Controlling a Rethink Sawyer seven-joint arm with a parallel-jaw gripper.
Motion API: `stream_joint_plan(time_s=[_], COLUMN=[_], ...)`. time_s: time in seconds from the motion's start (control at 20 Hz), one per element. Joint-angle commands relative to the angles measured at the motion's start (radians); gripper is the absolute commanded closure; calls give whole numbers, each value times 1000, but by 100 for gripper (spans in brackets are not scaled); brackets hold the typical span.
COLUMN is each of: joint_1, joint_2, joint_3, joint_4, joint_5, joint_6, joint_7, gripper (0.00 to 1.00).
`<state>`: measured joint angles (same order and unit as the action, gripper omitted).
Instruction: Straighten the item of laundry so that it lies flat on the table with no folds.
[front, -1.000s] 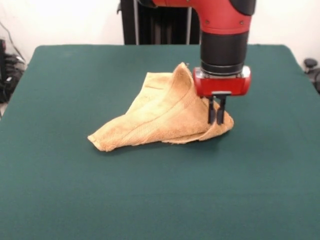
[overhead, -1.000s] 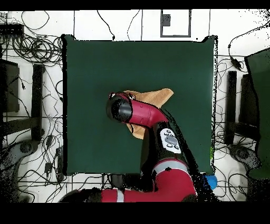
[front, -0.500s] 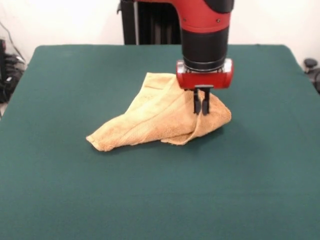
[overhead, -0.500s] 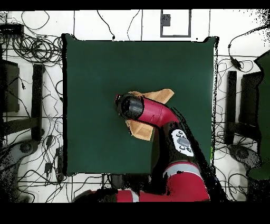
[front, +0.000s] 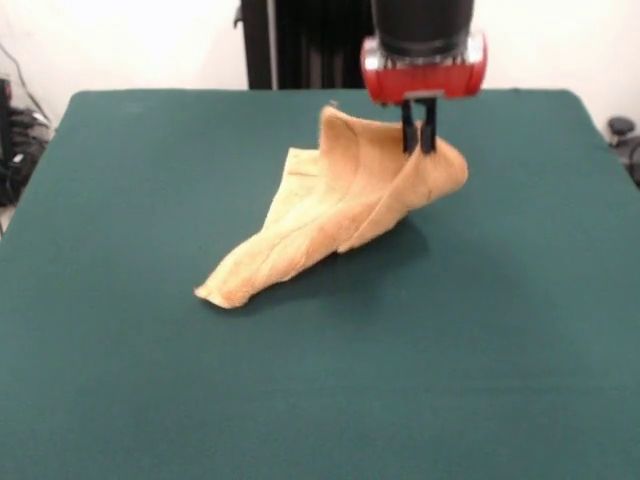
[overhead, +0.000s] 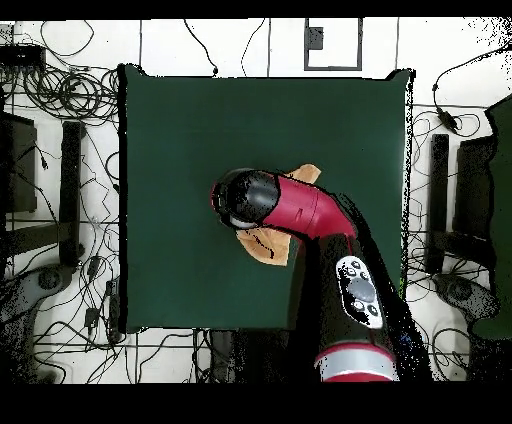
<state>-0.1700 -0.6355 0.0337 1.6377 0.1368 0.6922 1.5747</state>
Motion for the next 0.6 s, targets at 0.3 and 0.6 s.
stream_joint_plan(time_s=[0.3,0.6], joint_1=[-29,-31], joint_2=[-128,-175], joint_3=[34,26], joint_4=[93,159], joint_5=[54,59], joint_6=[159,123], joint_7=[160,173], gripper=[100,100])
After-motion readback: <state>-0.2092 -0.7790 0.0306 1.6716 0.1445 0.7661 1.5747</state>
